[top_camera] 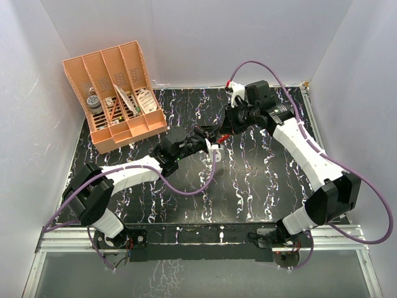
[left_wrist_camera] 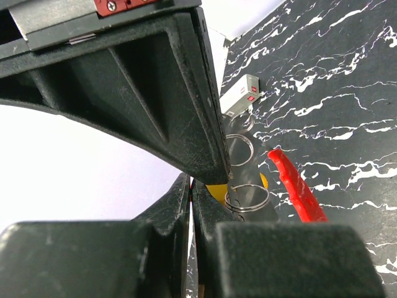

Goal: Put the keys on the keyring

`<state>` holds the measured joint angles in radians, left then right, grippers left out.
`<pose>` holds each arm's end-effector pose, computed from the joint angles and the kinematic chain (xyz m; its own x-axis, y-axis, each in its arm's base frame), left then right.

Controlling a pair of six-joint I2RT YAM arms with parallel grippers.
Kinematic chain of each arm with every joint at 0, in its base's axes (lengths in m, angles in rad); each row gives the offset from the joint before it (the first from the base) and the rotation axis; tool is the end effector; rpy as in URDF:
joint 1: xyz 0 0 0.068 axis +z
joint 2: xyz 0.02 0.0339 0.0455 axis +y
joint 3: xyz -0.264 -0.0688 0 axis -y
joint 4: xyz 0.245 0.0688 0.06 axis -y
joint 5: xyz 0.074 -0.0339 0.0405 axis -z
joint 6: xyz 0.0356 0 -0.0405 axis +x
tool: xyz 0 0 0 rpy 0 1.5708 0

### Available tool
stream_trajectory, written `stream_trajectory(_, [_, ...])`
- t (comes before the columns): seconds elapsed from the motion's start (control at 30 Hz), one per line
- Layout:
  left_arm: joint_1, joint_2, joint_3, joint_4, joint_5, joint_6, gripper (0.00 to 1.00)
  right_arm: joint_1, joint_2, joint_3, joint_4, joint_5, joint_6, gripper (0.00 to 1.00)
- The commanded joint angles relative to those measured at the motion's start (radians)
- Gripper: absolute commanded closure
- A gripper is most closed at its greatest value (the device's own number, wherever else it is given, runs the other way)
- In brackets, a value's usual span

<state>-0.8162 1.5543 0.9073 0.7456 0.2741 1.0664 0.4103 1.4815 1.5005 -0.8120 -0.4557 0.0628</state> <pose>0.2362 -0.2653 0.2883 0.8081 0.3708 -0.4576 0.3691 0.2866 0.8841 0.2823 0.1399 0.3656 -0.6923 -0.2397 -0.6806 -0.5991 0.7167 0.3570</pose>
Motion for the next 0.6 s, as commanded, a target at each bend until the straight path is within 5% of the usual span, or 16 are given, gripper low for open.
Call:
stream_trajectory(0.0, [0.003, -0.05, -0.001, 0.169, 0.003, 0.023, 1.0, 0.013, 0.02, 0.054, -0.039, -0.083, 0.04, 1.0])
stream_trajectory(0.57, [0.014, -0.024, 0.025, 0.182, -0.02, 0.005, 1.0, 0.013, 0.035, 0.04, -0.026, -0.051, 0.064, 1.0])
